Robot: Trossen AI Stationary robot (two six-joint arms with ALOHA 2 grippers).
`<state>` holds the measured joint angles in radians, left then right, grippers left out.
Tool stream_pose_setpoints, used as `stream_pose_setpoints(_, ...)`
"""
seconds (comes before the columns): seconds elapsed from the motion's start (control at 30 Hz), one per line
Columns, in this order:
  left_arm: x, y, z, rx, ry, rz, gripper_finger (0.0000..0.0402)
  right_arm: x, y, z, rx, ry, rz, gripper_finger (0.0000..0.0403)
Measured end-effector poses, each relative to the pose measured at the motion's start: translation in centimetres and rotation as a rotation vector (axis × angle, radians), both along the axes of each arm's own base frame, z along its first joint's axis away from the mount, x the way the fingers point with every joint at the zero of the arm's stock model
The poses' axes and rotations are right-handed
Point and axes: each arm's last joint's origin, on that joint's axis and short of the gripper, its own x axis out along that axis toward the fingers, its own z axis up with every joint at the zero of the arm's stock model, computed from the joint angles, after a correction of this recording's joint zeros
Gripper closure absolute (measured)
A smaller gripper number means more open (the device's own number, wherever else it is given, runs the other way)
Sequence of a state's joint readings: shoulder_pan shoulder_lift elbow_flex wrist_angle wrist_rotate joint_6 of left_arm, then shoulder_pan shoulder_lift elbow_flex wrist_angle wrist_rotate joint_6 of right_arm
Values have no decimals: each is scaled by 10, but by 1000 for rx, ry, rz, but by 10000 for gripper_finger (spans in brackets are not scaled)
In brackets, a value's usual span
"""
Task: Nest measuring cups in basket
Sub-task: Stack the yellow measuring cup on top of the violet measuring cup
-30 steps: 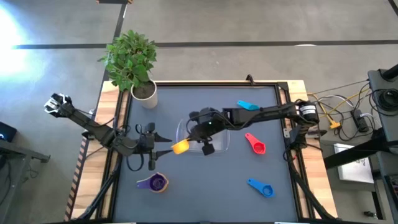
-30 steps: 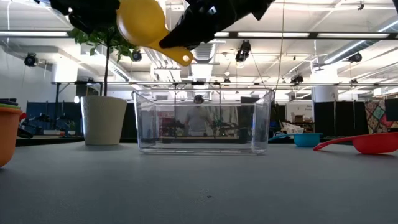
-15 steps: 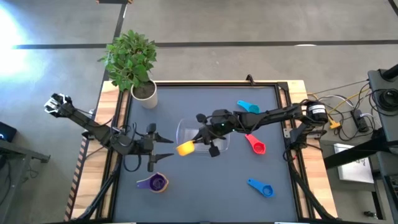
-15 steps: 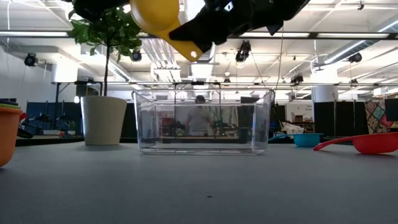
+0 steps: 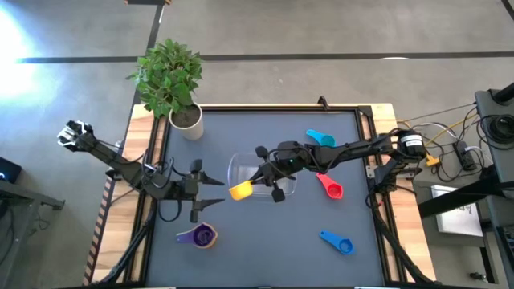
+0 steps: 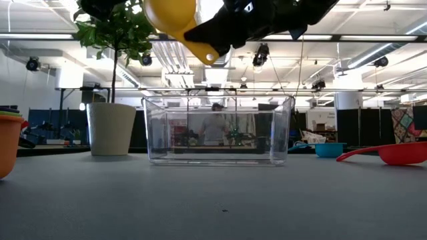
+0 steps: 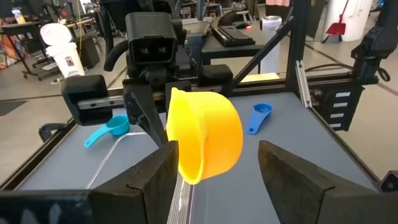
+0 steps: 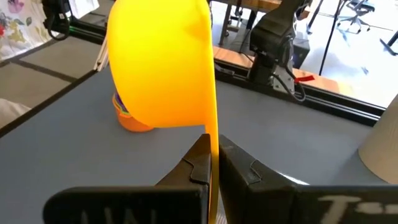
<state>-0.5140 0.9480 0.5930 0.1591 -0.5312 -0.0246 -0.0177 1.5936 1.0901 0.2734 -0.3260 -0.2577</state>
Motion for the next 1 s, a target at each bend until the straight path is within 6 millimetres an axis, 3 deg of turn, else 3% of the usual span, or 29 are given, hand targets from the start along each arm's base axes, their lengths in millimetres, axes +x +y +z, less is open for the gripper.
stream_pose_setpoints(1.0, 3, -3, 4, 110, -48, -46, 198, 1, 3, 6, 116, 10, 93, 395)
